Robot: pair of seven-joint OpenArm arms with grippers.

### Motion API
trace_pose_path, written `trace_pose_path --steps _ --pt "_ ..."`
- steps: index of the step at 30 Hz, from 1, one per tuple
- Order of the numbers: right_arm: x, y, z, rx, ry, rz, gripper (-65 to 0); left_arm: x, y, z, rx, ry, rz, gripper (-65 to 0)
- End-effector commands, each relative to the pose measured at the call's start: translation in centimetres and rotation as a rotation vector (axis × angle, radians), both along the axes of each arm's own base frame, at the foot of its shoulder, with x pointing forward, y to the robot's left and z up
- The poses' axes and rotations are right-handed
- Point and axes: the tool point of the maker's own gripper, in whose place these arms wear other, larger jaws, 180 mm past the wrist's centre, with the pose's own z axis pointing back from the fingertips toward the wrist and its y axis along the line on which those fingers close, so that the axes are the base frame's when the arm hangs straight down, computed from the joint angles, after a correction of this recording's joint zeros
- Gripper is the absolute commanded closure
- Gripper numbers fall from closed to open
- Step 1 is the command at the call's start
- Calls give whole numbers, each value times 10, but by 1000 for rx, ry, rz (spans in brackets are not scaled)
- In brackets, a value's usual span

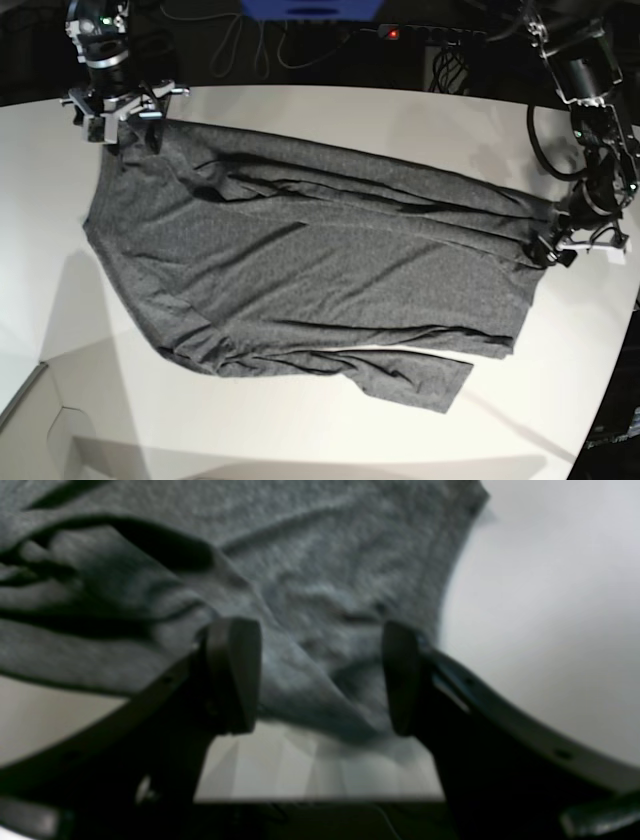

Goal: Layout the t-shirt on the table in an organized manner, then fold the t-shirt properly
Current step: 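Lower the folded edge and regrasp it with both grippers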

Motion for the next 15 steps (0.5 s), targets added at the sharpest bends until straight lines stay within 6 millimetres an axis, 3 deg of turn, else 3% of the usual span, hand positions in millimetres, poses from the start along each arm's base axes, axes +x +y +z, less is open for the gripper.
trace_pose_path --steps 1,5,9,12,15 --pt "1 -6 8 -8 -32 -16 -389 -21 -3 -24 -3 111 0 -491" --pt "-6 -34 14 -47 -40 -96 -389 -23 -13 -39 19 132 -24 -490" --pt "-11 -36 12 -52 -28 -101 -389 -22 -20 -44 27 134 -44 -471" --pt "-13 -27 7 -33 -10 -82 -389 -21 -20 -44 36 127 -42 -356" --pt "-14 -3 1 15 1 -48 -389 -18 -16 -42 53 108 -32 -223"
